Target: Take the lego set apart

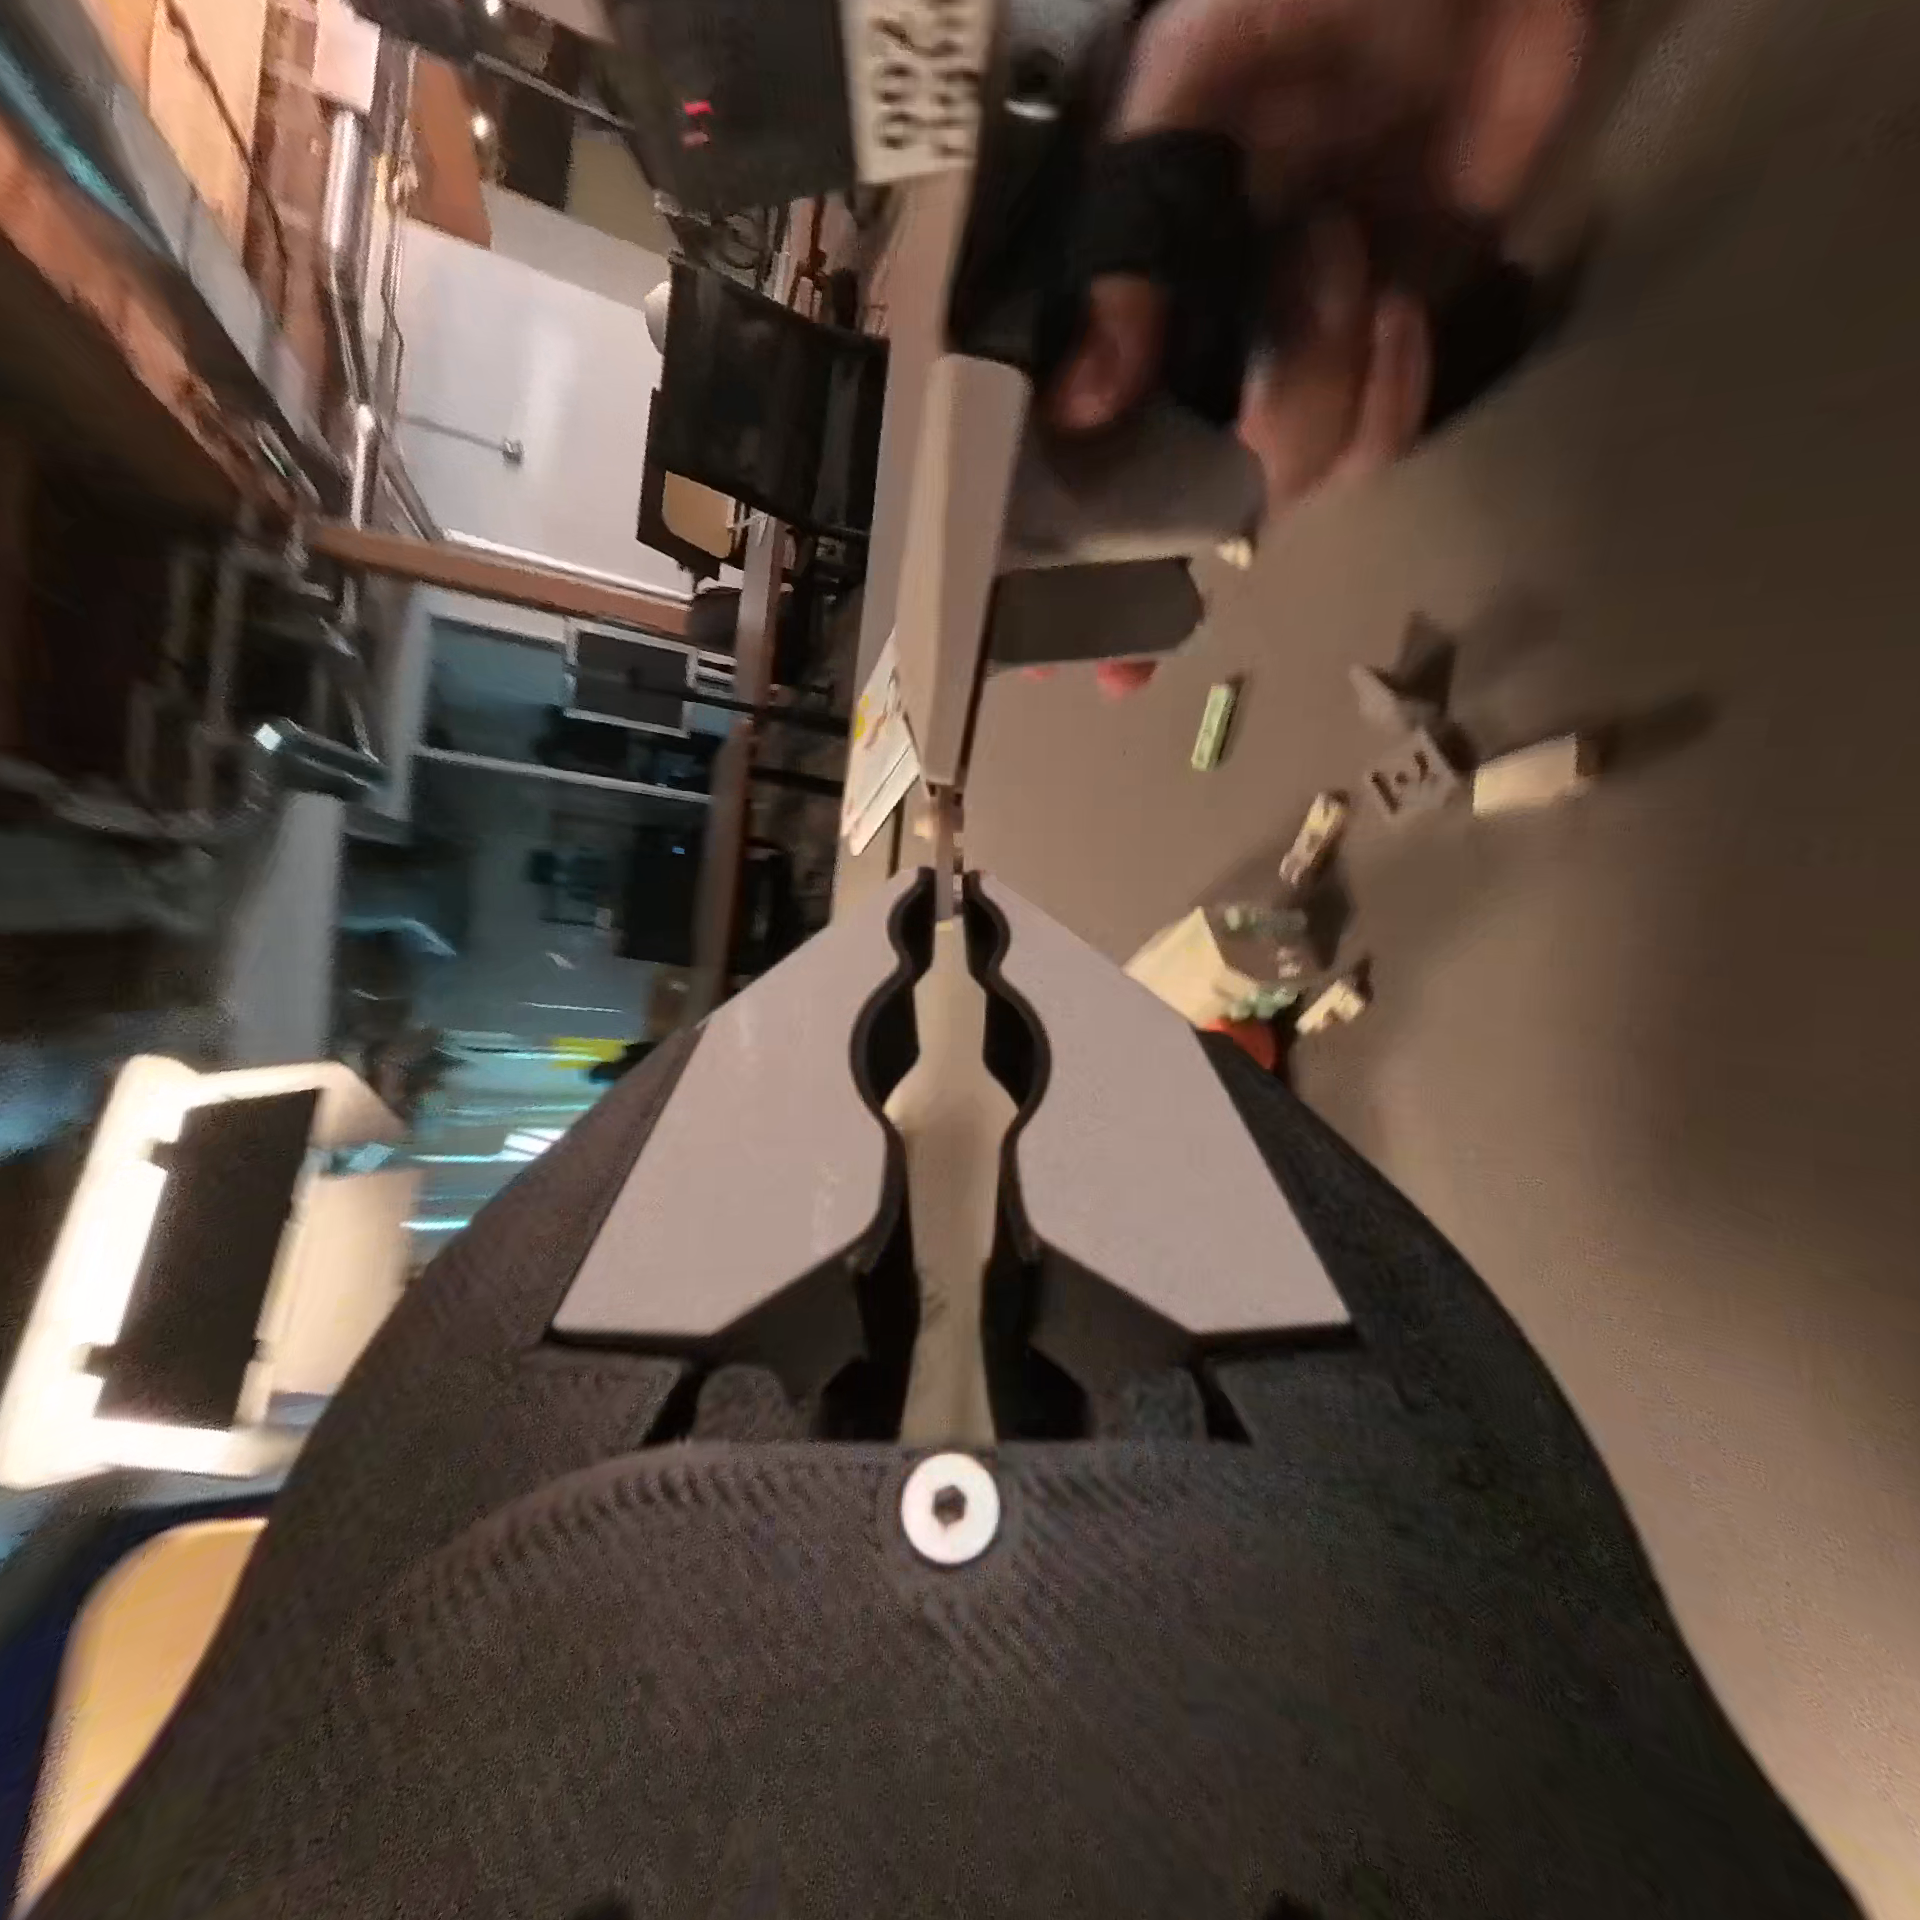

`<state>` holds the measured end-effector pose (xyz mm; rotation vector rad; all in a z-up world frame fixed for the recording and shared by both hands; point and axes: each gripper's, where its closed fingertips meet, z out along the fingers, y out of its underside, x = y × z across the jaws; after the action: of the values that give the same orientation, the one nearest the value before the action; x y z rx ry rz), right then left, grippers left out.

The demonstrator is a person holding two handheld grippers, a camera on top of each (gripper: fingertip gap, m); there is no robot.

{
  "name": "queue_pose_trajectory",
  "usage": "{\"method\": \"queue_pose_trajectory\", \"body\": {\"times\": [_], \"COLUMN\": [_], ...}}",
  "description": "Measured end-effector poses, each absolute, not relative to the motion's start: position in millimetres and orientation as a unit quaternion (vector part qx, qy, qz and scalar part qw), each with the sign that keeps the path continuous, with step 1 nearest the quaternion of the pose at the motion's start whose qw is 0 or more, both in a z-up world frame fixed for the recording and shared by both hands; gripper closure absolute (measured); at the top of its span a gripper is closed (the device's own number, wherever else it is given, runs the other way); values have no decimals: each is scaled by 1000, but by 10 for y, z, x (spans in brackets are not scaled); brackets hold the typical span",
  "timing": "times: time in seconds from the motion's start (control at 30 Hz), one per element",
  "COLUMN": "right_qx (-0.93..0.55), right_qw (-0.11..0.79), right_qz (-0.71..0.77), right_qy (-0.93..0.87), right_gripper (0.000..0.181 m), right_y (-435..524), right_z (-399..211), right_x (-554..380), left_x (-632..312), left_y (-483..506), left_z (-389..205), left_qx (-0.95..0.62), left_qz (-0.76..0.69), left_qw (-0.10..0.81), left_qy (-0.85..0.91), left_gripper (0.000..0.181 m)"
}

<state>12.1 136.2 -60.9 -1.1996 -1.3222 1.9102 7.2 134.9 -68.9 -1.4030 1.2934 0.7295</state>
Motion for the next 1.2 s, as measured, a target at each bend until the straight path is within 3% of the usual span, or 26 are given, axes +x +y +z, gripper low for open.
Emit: {"method": "queue_pose_trajectory", "body": {"times": [0.1,0.3,0.5,0.87,1.07,1.2], "right_qx": [-455,-471,-470,-449,-435,-463], "right_qw": [253,262,306,374,448,475], "right_qz": [680,658,639,574,665,648], "right_qy": [-516,-526,-527,-574,-410,-373], "right_gripper": [169,167,165,178,179,178], "right_y": [1323,1352,1418,1426,1926,2159], "right_z": [-710,-794,-768,-796,-233,-275], "right_x": [107,76,60,56,416,490], "left_x": [48,22,14,41,-178,-247], "left_y": [1365,1407,1437,1473,1475,1485], "left_z": [-777,-832,-845,-889,-1150,-1039], "left_qx": [-538,-493,-488,-507,-520,-576], "left_qz": [364,405,412,392,400,371], "left_qw": [483,451,445,452,409,453], "left_qy": [587,623,628,621,634,571], "left_gripper": [177,177,177,177,177,177]}}
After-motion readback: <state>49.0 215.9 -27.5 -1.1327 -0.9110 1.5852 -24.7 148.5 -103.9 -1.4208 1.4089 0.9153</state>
